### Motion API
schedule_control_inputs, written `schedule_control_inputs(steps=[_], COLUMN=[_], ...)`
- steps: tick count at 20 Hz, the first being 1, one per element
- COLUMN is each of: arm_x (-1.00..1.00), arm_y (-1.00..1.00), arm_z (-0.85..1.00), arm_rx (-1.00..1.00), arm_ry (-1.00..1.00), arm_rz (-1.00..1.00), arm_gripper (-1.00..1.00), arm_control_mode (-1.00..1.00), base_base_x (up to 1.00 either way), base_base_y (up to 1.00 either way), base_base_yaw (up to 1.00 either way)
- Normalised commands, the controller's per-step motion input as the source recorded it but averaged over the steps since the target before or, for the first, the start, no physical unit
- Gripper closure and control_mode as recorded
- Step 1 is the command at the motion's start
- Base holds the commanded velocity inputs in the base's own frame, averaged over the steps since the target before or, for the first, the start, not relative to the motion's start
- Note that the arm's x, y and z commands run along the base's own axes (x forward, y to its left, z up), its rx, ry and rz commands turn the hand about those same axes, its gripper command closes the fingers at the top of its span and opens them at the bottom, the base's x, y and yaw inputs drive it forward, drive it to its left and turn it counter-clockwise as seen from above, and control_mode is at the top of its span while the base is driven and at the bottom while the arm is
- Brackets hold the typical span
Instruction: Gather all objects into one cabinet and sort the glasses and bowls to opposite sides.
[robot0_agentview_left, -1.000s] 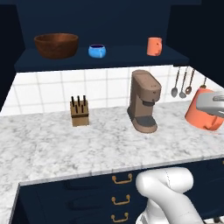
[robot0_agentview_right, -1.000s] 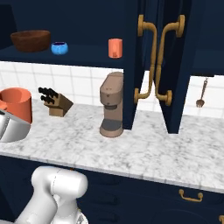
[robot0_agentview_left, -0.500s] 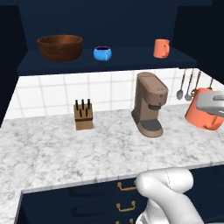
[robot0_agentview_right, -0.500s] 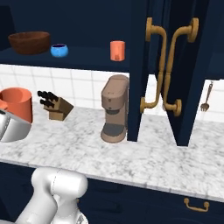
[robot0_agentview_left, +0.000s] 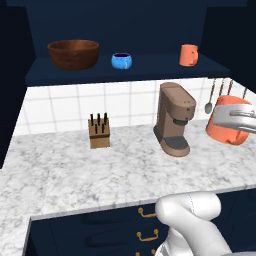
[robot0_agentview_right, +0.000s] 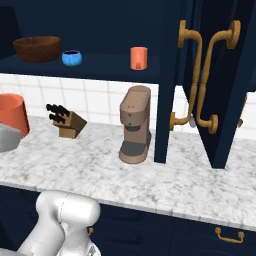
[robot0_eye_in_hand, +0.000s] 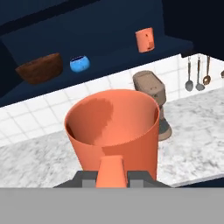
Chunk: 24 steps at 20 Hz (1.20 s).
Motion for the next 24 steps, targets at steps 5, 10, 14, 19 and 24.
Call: schedule_control_inputs(steps=[5,10,14,19,24], arm_x=[-0.21,0.14,0.89,1.0,0.96], arm_y=[0.23,0.03,-0.26,-0.13,0.04], arm_z=[0.8,0.73,0.06,-0.05,-0.78], arm_rx=[-0.16,-0.06,0.01,0.0,-0.06], arm_ry=[-0.12,-0.14,-0.05,-0.02,-0.08], arm_rz=[0.0,0.0,0.02,0.03,0.02], arm_gripper=[1.0,1.0,1.0,1.0,1.0], arm_control_mode=[-1.0,-1.0,-1.0,-1.0,-1.0], base_base_x=[0.0,0.0,0.0,0.0,0.0], base_base_y=[0.0,0.0,0.0,0.0,0.0], base_base_yaw=[0.0,0.0,0.0,0.0,0.0])
